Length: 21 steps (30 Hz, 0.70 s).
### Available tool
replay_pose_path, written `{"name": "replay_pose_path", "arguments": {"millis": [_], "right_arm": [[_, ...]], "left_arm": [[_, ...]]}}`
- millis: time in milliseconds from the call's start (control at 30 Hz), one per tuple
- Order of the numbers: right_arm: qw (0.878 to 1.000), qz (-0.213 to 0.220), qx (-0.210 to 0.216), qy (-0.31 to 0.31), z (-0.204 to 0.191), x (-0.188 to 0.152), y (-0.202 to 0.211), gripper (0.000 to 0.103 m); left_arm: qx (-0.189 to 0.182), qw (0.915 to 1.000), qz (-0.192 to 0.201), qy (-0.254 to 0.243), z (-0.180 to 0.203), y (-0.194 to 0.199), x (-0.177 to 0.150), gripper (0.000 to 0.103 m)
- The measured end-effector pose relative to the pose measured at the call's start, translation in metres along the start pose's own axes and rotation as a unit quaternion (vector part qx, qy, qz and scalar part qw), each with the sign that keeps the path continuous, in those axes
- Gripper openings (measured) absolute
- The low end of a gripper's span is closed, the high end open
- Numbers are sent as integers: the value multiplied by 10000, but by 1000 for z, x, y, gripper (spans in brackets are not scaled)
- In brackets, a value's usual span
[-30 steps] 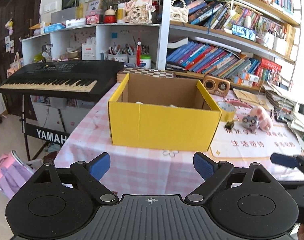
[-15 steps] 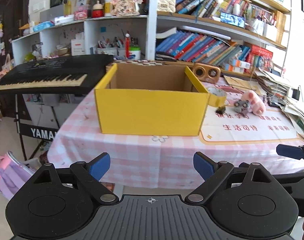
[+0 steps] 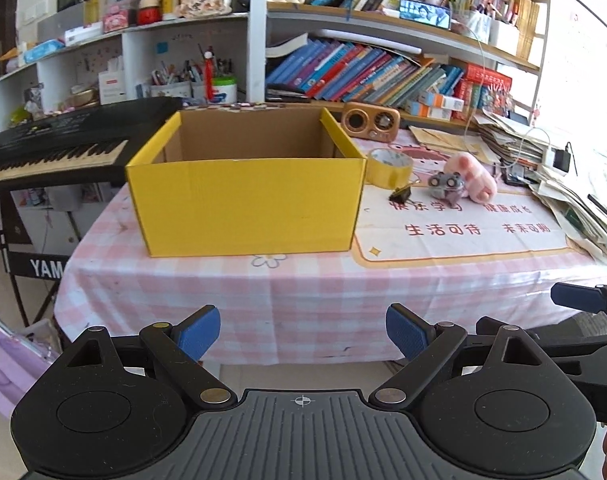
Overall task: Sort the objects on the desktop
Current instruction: 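Move the left tool toward the gray toy car while the right tool approaches the pink plush pig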
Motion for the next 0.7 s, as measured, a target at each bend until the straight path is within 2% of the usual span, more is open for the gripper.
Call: {"name": "replay_pose_path", "arguments": {"millis": [300, 700], "right_arm": [[9994, -190, -225, -154, 30, -5, -15, 85], [9979, -489, -340, -267, 75, -4, -52, 85]], "left_arm": [[-261, 9994, -172, -135, 28, -28, 7, 92], [-425, 9982, -395, -166, 63, -73, 21, 92]]}}
Point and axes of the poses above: each gripper's, at about its wrist camera, not at the fingertips, and y roughly against the way its jaws point, z to its right, x to its top, the point moved 8 cm from there along -y, roughly the way its jaws point, and after that the axes turned 15 degrees about -x, right-handed, at the moved point
